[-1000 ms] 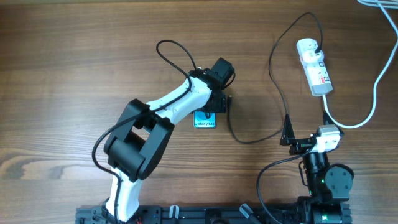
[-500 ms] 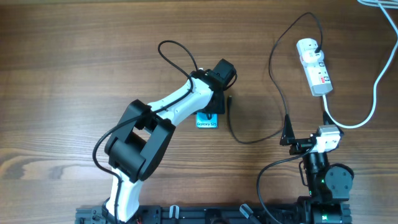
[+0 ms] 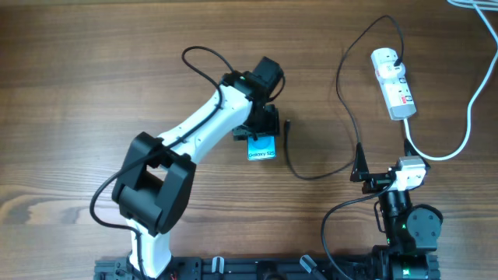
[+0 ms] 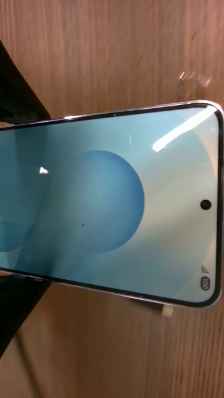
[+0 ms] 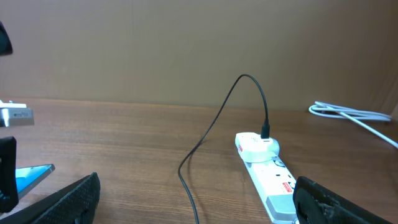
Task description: Plug charger to phone and switch on socket
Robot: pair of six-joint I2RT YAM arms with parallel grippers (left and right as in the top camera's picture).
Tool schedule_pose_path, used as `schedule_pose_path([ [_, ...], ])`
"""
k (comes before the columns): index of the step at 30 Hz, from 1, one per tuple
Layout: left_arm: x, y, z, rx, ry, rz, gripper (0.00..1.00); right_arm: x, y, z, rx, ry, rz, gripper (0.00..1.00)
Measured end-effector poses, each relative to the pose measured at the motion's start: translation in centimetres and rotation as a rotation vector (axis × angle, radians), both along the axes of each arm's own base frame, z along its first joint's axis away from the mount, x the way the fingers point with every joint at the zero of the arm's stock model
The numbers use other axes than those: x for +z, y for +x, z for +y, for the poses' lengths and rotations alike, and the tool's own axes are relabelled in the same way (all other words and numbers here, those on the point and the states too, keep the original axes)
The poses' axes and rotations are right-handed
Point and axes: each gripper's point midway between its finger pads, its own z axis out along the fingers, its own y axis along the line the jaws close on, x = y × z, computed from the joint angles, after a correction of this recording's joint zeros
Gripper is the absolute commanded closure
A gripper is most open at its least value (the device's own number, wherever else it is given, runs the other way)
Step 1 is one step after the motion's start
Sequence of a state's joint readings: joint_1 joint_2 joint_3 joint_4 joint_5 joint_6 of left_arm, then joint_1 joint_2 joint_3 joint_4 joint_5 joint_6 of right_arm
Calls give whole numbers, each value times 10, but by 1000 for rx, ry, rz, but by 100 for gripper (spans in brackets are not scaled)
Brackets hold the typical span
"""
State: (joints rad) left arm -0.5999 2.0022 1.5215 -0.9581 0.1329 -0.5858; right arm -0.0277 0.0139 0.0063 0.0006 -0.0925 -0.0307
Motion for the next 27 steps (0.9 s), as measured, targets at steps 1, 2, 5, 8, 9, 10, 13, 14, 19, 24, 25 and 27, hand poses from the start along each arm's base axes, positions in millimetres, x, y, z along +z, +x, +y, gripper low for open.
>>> schedule_pose_path([
  [1, 3, -2, -3, 8, -53, 31, 34, 0, 0, 0, 0, 0, 0, 0],
  [2, 5, -3, -6, 14, -93, 57, 34, 0, 0, 0, 0, 0, 0, 0],
  [5, 22, -6, -19, 50, -323, 183, 32, 0, 0, 0, 0, 0, 0, 0],
  [8, 41, 4, -19, 90, -504, 244, 32, 0, 0, 0, 0, 0, 0, 0],
  [9, 49, 10, -19, 102, -573, 255, 32, 0, 0, 0, 0, 0, 0, 0],
  [10, 59, 16, -20, 106, -654, 264, 32, 0, 0, 0, 0, 0, 0, 0],
  [13, 91, 35, -15, 129, -870, 287, 33, 0, 0, 0, 0, 0, 0, 0],
  [14, 98, 40, -11, 149, -915, 296, 33, 0, 0, 0, 0, 0, 0, 0],
  [19, 135, 61, 7, 234, -1121, 378, 33, 13, -1, 4, 27, 42, -51, 0],
  [24, 151, 64, 17, 285, -1194, 466, 33, 30, -15, 57, 367, 770, 69, 0],
  [25, 152, 65, 20, 298, -1198, 474, 33, 31, -18, 63, 403, 1004, 148, 0],
  [27, 153, 69, 26, 327, -1206, 486, 33, 54, -26, 70, 503, 1284, 181, 0],
])
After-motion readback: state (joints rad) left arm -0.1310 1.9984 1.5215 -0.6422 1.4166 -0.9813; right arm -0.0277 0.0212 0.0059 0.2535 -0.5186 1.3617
